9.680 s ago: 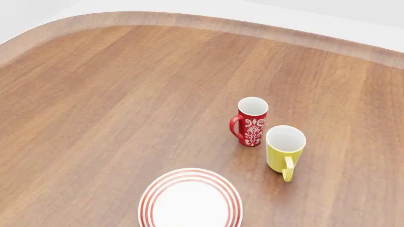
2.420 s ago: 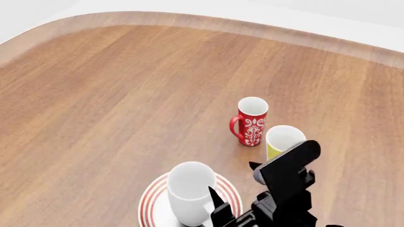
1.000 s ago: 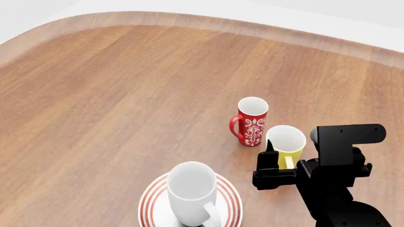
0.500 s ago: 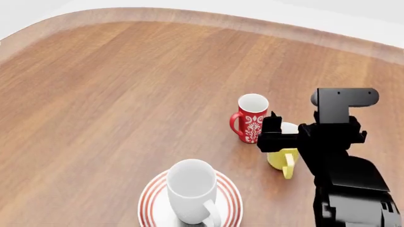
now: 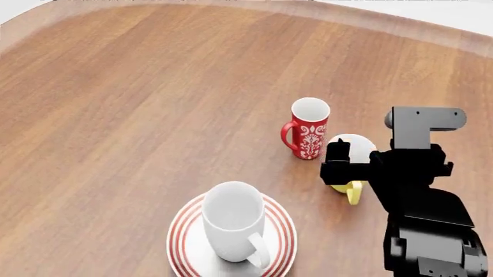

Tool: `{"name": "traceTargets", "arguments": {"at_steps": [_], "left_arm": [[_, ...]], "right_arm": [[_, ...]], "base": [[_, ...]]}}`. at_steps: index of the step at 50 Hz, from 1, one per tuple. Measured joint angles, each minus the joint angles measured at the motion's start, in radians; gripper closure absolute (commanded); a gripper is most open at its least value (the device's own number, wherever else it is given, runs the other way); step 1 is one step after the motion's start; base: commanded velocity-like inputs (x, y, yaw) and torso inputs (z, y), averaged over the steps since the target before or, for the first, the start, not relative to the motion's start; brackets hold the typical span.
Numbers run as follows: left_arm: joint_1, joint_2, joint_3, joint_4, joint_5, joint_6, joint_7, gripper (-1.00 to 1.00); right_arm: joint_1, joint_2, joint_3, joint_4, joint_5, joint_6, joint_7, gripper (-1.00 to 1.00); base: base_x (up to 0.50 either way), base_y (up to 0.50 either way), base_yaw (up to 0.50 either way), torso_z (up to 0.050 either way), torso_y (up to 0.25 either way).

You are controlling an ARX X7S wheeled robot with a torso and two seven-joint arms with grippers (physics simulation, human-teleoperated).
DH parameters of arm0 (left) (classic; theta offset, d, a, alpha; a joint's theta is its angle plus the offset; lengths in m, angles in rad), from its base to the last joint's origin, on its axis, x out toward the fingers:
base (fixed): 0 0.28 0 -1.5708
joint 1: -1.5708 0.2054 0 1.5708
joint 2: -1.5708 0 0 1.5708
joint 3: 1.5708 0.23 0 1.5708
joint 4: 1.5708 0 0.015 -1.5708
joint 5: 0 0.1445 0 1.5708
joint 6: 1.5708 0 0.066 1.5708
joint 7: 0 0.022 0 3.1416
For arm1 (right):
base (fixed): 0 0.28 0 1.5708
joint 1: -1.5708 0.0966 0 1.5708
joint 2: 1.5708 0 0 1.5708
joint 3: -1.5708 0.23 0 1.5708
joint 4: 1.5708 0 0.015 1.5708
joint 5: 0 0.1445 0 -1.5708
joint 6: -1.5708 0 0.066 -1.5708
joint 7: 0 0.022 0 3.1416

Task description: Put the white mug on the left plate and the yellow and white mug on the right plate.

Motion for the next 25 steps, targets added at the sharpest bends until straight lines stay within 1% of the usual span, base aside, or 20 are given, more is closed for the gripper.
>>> {"name": "traceTargets", "arguments": {"at_steps": [6,13,20,25], "left_arm": [[0.002,-0.001,0.002,-0.001,0.007,0.003,0.001,-1.0],[0.007,-0.004,0.007,0.001,0.022,0.01,0.006,-1.0],[0.006,-0.004,0.006,0.0,0.026,0.008,-0.003,-1.0],[0.008,-0.005,0.01,0.001,0.033,0.012,0.0,-1.0]], "right_arm": [[0.0,-0.003,0.02,0.011,-0.02,-0.005,-0.003,-1.0],[0.0,-0.004,0.044,0.017,-0.042,-0.009,-0.006,-1.0],[-0.003,-0.005,0.065,0.022,-0.061,-0.012,-0.008,-1.0],[-0.003,-0.006,0.079,0.021,-0.073,-0.014,-0.009,-1.0]], "base": [[0.0,0.0,0.0,0.0,-0.017],[0.0,0.0,0.0,0.0,-0.25],[0.0,0.0,0.0,0.0,0.0],[0.0,0.0,0.0,0.0,-0.231]]}}
